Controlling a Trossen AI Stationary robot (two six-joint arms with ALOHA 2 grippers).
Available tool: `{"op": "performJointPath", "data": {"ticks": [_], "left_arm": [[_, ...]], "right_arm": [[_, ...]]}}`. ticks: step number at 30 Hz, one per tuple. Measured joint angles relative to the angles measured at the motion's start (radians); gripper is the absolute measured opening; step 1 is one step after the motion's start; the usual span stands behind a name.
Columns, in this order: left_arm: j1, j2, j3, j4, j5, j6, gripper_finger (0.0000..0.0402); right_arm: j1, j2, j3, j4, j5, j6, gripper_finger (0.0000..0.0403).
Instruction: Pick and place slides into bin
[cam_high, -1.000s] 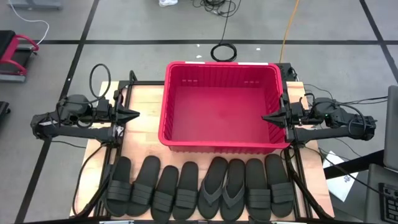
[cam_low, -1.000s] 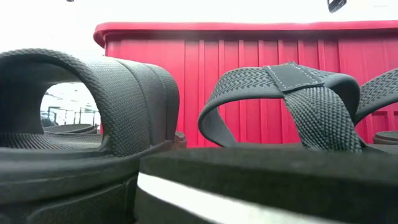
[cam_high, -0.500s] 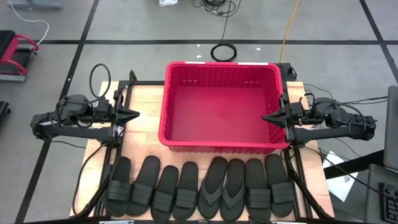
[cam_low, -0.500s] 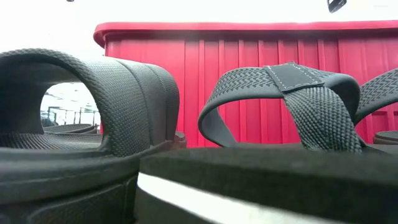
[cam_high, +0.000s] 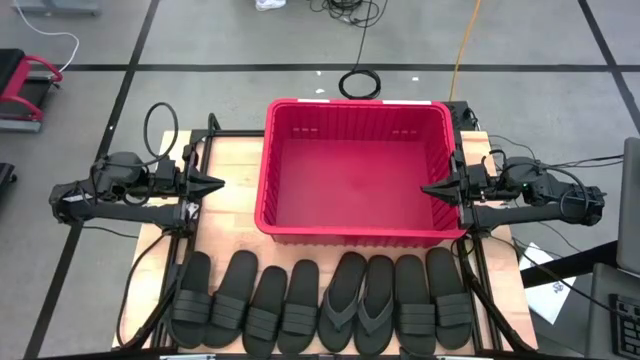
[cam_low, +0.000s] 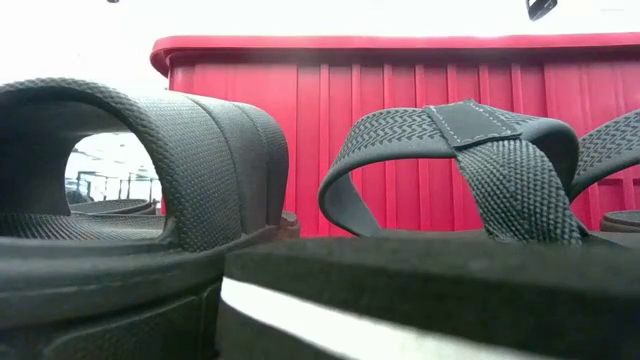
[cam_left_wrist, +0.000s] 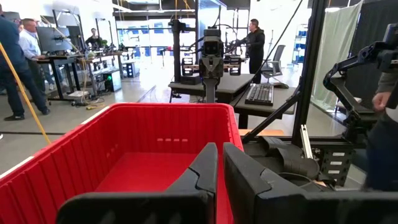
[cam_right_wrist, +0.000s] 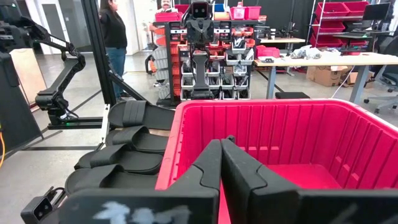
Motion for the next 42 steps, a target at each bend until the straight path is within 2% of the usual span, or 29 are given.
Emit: {"op": "performJointPath", "data": {"ticks": [27,32,36,42], "left_arm": [[0.0,0.0,0.0,0.0,0.0,0.0,0.0026],[0.0,0.0,0.0,0.0,0.0,0.0,0.0026],[0.0,0.0,0.0,0.0,0.0,0.0,0.0026],[0.0,0.015,0.0,0.17,0.0,0.006,0.0026]], "right_arm": [[0.0,0.0,0.0,0.0,0.0,0.0,0.0],[0.0,0.004,0.0,0.029,0.0,-0.093,0.0],[0.0,0.006,0.0,0.031,0.0,-0.105,0.0],[0.0,0.011,0.0,0.053,0.0,-0.105,0.0]]}}
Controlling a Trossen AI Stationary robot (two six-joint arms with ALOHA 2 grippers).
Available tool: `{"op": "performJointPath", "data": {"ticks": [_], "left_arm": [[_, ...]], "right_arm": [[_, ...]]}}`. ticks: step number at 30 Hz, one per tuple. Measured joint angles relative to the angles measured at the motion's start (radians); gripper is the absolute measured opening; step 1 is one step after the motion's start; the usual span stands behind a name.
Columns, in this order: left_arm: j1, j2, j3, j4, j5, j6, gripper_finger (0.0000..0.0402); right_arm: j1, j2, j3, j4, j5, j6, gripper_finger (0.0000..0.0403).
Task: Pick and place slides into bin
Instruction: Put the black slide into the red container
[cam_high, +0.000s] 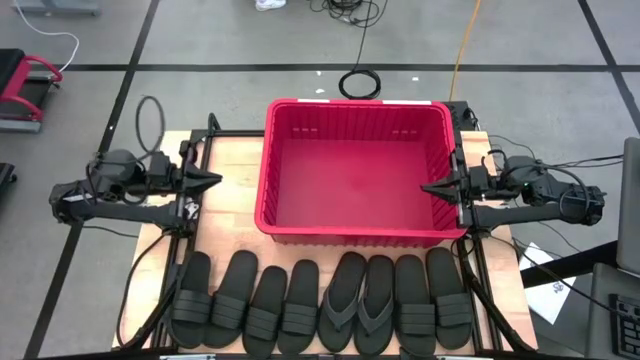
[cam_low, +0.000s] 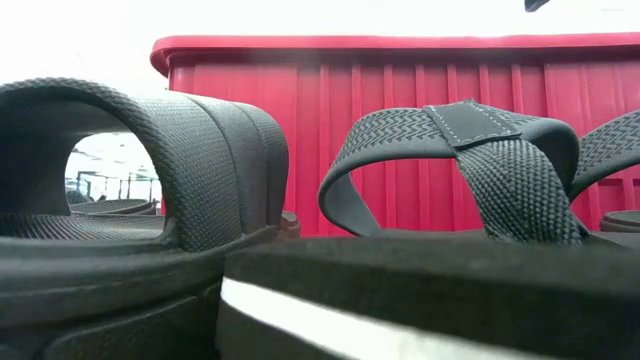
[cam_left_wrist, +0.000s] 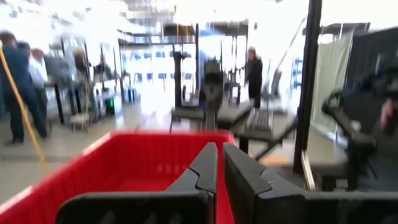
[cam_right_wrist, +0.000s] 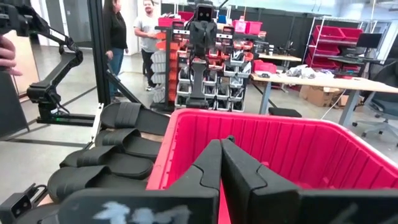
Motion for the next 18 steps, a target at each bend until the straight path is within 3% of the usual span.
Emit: {"op": "performJointPath", "data": {"ticks": [7,10,18], "left_arm": [[0.0,0.045,0.0,0.245,-0.001,-0.033,0.0026],[0.0,0.069,0.0,0.308,-0.056,-0.051,0.0026],[0.0,0.112,0.0,0.325,-0.141,-0.171,0.0026]], "right_arm": [[0.0,0.003,0.0,0.047,0.0,0.0,0.0],[0.0,0.008,0.0,0.096,0.0,0.0,0.0],[0.0,0.032,0.0,0.254,-0.001,0.18,0.0]]}}
